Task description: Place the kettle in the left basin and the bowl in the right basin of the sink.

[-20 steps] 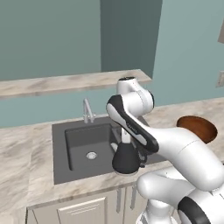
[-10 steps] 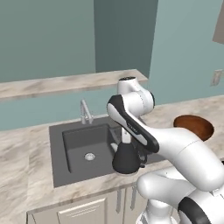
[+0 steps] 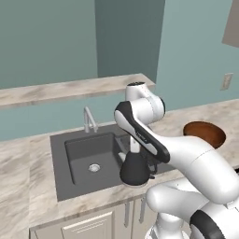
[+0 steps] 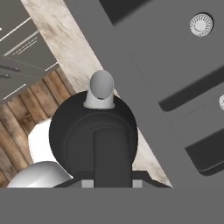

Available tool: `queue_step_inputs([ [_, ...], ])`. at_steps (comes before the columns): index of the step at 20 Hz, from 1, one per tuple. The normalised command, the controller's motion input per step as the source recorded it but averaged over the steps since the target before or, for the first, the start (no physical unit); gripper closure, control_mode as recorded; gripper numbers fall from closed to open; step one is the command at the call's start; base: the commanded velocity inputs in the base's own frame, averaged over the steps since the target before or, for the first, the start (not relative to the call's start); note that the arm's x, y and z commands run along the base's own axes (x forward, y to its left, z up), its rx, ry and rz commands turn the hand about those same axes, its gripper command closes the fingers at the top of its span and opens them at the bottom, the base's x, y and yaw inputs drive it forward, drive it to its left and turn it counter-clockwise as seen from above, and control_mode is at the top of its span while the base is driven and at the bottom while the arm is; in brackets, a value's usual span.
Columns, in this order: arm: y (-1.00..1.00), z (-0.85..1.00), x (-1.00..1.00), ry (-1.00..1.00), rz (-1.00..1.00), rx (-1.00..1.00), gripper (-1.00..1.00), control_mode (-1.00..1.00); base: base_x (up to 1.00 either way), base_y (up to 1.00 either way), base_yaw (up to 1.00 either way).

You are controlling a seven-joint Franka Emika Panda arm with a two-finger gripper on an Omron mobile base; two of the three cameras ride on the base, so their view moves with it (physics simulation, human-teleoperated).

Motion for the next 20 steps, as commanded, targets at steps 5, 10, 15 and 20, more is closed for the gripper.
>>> queue_step_inputs([
  [5, 0.0, 0.0, 0.0, 0.0, 0.0, 0.0, 1.0, 1.0, 0.02, 0.16, -0.05],
  [10, 0.0, 0.0, 0.0, 0.0, 0.0, 0.0, 1.0, 1.0, 0.0, 0.01, 0.0],
  [15, 0.3, -0.08, 0.33, -0.09, -0.1, -0.01, 1.0, -1.0, 0.0, 0.0, 0.0],
  [20, 0.19, -0.02, 0.56, -0.01, -0.12, -0.03, 1.0, -1.0, 0.0, 0.0, 0.0],
])
